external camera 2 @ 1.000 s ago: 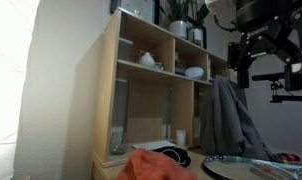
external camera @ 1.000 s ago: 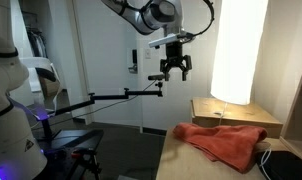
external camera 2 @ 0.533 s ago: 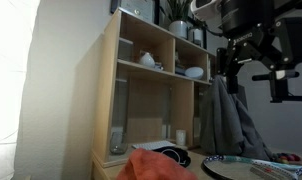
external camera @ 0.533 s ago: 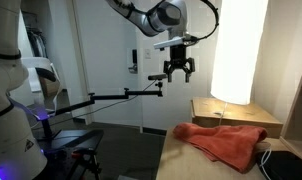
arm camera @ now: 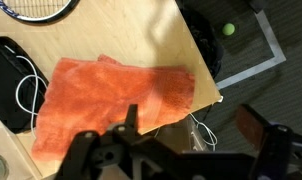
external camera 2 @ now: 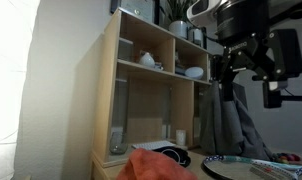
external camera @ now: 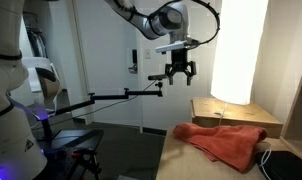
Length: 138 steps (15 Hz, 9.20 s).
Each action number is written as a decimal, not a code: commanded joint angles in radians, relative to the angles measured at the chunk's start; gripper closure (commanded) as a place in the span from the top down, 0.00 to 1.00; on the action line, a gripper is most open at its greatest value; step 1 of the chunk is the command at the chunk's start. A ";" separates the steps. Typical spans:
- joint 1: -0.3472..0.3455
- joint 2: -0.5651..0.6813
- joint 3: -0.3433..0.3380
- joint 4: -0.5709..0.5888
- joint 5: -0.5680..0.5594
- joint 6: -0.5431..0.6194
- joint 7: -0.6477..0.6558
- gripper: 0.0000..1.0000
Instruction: Unfold the orange towel
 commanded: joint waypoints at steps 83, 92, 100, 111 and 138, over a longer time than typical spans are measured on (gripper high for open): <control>0.029 0.379 0.046 0.113 0.105 0.172 -0.084 1.00; 0.038 0.394 0.033 0.108 0.111 0.219 -0.093 1.00; 0.059 0.417 0.001 0.134 0.090 0.206 -0.028 1.00; 0.059 0.504 -0.034 0.258 0.089 0.193 0.015 1.00; 0.096 0.553 -0.071 0.319 0.051 0.217 0.103 1.00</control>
